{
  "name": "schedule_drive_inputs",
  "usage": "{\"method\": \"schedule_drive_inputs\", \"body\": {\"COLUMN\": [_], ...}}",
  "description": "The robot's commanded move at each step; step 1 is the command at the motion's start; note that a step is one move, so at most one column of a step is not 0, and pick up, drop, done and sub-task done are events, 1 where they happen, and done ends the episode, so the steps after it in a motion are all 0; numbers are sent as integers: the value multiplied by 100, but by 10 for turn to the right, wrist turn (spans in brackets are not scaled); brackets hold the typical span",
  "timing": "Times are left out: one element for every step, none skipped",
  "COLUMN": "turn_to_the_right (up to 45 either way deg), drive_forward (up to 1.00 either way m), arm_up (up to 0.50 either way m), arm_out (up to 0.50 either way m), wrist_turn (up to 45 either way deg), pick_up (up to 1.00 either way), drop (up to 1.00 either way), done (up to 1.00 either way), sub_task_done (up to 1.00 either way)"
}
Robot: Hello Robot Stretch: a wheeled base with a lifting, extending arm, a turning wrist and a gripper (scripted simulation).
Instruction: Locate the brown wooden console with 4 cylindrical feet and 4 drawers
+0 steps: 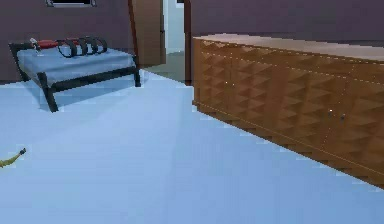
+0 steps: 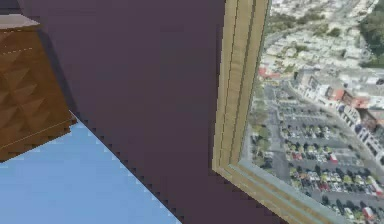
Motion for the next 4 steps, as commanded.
{"method": "schedule_drive_inputs", "body": {"turn_to_the_right": [-60, 0, 0, 0], "drive_forward": [0, 100, 100, 100], "arm_up": [0, 0, 0, 0], "arm_out": [0, 0, 0, 0], "wrist_turn": [0, 0, 0, 0], "pick_up": [0, 0, 0, 0], "drop": [0, 0, 0, 0], "done": [0, 0, 0, 0], "sub_task_done": [0, 0, 0, 0]}}
